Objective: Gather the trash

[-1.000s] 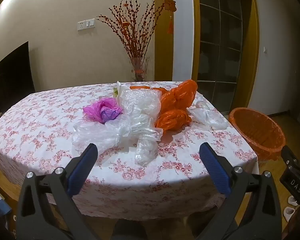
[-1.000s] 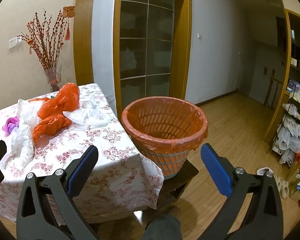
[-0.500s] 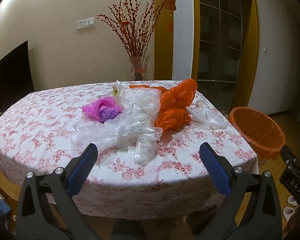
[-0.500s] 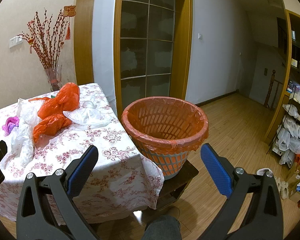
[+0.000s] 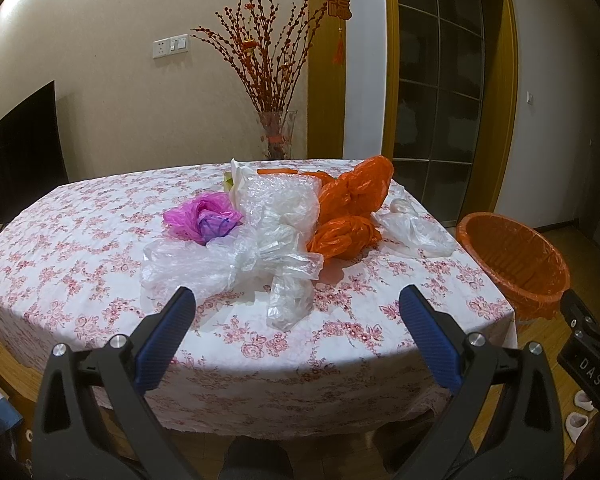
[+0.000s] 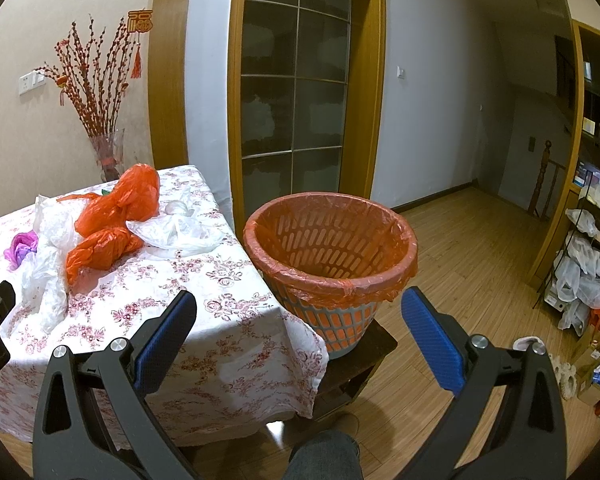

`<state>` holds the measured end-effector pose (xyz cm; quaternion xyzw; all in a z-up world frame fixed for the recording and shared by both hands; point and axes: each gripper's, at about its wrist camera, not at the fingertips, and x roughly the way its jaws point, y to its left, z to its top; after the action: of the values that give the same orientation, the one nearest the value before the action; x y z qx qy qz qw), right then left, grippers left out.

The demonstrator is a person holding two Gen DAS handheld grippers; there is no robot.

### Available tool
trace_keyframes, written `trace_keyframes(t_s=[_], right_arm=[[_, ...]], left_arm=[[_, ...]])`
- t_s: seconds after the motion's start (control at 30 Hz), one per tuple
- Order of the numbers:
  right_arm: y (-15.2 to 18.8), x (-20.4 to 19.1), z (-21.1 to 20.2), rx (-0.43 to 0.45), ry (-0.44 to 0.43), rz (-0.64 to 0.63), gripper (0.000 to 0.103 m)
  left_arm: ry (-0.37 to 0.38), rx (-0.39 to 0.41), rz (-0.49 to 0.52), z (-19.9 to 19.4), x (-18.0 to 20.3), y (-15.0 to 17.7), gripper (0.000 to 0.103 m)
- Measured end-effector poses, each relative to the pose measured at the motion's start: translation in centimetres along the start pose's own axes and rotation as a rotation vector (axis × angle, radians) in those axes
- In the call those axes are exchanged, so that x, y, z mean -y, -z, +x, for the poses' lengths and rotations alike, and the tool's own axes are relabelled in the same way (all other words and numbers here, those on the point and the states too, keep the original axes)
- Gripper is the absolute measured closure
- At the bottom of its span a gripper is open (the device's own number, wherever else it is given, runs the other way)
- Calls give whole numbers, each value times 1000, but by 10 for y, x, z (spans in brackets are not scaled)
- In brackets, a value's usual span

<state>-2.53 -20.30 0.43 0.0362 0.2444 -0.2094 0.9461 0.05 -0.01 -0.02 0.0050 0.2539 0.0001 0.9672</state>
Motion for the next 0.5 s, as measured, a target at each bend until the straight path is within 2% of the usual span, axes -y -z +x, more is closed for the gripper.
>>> trace_keyframes(t_s=[0.5], right_arm=[[1, 0, 0, 0, 2, -1, 2]], left_arm=[[0, -1, 0, -1, 0, 0, 4]])
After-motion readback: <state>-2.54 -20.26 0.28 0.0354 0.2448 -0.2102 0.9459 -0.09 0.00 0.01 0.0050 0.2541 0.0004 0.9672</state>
